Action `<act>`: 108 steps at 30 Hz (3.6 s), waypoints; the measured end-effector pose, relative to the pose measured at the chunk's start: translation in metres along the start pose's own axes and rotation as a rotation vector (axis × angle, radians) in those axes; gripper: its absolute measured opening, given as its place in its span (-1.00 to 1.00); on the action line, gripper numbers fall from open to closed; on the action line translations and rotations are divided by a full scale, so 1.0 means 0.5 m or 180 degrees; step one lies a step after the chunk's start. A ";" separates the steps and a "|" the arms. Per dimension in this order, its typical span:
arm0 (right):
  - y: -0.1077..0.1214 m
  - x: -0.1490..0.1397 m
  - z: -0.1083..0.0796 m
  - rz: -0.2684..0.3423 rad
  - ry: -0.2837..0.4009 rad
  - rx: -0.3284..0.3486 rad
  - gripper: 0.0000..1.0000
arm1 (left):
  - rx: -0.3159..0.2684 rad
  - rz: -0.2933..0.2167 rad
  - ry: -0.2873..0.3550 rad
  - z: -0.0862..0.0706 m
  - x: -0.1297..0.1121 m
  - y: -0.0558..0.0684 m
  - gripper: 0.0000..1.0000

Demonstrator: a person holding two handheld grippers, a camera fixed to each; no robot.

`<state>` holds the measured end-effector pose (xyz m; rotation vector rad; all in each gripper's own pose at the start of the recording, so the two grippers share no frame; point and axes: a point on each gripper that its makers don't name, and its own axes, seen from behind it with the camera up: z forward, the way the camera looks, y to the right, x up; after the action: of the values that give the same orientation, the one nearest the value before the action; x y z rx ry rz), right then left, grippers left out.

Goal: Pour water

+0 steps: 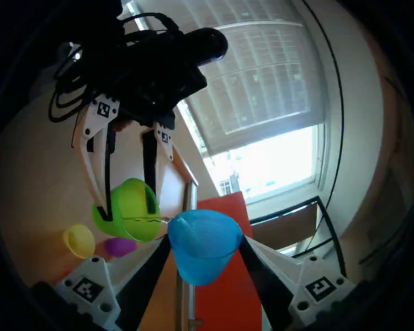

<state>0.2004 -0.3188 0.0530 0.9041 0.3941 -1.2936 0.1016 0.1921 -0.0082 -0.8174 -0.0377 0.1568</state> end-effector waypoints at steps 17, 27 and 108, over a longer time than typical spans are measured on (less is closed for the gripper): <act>0.016 -0.003 -0.004 -0.0076 -0.0013 -0.0074 0.83 | 0.0000 0.0002 0.0014 -0.001 0.005 0.000 0.75; 0.023 -0.005 -0.004 -0.0105 -0.0010 -0.0105 0.83 | 0.0007 0.0003 0.0014 -0.003 0.003 -0.002 0.75; 0.049 -0.007 -0.001 -0.0476 -0.0029 -0.0196 0.83 | 0.0020 0.0017 0.0033 -0.002 0.008 -0.001 0.75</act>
<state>0.2224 -0.3161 0.0637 0.8289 0.4994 -1.4142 0.1058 0.1916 -0.0089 -0.8120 -0.0253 0.1576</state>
